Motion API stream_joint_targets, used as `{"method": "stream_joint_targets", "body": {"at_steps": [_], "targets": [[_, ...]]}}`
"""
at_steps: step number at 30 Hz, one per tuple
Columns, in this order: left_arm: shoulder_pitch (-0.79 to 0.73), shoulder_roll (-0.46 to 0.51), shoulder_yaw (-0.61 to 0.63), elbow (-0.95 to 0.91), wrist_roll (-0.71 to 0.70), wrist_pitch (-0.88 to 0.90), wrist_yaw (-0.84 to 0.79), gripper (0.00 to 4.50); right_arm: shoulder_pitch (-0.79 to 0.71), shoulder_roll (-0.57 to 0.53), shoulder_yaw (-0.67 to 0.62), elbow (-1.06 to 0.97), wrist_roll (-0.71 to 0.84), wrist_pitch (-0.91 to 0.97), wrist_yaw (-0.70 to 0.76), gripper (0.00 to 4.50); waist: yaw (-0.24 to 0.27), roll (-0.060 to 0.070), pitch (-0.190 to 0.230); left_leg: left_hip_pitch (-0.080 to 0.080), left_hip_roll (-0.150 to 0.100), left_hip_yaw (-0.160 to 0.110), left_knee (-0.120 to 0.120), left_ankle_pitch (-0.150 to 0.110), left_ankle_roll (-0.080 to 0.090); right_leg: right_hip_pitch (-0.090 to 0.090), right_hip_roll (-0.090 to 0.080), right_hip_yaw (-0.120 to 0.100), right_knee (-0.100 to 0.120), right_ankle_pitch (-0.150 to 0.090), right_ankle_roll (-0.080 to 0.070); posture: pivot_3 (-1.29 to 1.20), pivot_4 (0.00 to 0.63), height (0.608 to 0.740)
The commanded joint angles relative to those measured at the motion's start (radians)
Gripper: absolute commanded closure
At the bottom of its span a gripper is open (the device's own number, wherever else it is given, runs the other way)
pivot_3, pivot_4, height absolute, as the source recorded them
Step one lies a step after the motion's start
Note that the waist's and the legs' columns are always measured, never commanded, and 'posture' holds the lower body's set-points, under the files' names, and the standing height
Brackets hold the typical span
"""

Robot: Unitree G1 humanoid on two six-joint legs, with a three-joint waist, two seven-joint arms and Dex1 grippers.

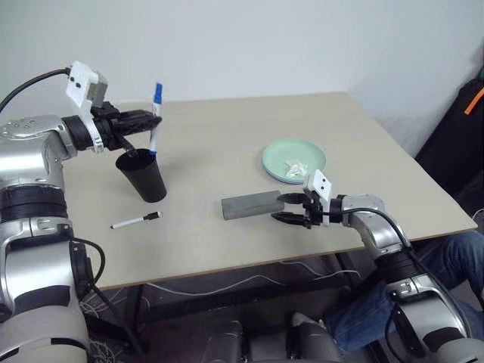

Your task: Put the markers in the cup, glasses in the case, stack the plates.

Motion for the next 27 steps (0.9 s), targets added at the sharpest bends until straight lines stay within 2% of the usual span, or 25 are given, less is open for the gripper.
{"method": "stream_joint_targets", "body": {"at_steps": [1,9,14,22,27], "targets": [[-0.016,-0.017,0.039,0.047,0.030,-0.145,0.172,4.44,-0.045,0.006,-0.018,-0.013,0.005,-0.022,-0.013,1.68,0.000,-0.001,0.000,0.000,0.000,0.000,0.000,0.000,0.000,0.000,0.000,0.000,0.000,0.000,0.000,0.00,0.000,0.721],[0.062,-0.097,0.053,0.127,0.056,-0.389,0.390,4.44,-0.065,0.014,-0.010,-0.008,0.003,-0.023,-0.015,1.68,0.004,-0.003,-0.001,0.000,-0.001,0.000,0.000,0.000,0.000,0.000,-0.001,0.000,0.000,0.001,0.001,0.00,0.000,0.721],[0.120,-0.126,0.052,0.147,0.054,-0.462,0.444,4.44,-0.068,0.007,-0.010,-0.008,0.004,-0.021,-0.012,1.68,0.004,-0.004,-0.001,0.000,-0.001,0.001,0.000,0.000,0.000,-0.001,-0.001,0.000,-0.001,0.002,0.000,0.00,0.000,0.721],[0.117,-0.154,0.062,0.218,0.037,-0.500,0.467,4.44,-0.069,0.007,-0.007,-0.007,0.002,-0.021,-0.013,1.68,0.004,-0.004,-0.001,0.000,0.000,0.001,0.000,0.000,0.000,0.000,-0.002,0.000,-0.001,0.003,0.000,0.00,0.000,0.721],[0.117,-0.161,0.063,0.226,0.035,-0.504,0.466,2.75,-0.067,0.008,-0.006,-0.008,0.001,-0.022,-0.017,1.68,0.004,-0.004,-0.001,0.000,0.000,0.001,0.000,0.000,0.000,-0.001,-0.002,0.000,-0.001,0.003,0.000,0.00,0.000,0.721]]}}
